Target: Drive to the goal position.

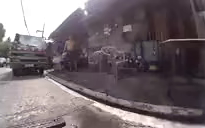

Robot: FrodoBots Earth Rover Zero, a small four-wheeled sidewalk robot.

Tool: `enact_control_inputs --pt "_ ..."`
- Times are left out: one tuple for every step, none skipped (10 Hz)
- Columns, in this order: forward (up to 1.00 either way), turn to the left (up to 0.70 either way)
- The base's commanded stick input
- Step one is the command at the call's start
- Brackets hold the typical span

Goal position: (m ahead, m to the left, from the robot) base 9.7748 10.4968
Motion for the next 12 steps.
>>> enact_control_inputs --pt "0.14 0.41" --pt "0.00 0.45" --pt "0.00 0.45" --pt "0.47 0.33" --pt "0.70 0.27" --pt "0.70 0.27" --pt "0.70 0.27" --pt "0.70 0.27" --pt "0.70 0.27" --pt "0.70 0.27" --pt "0.70 0.27" --pt "0.70 0.27"
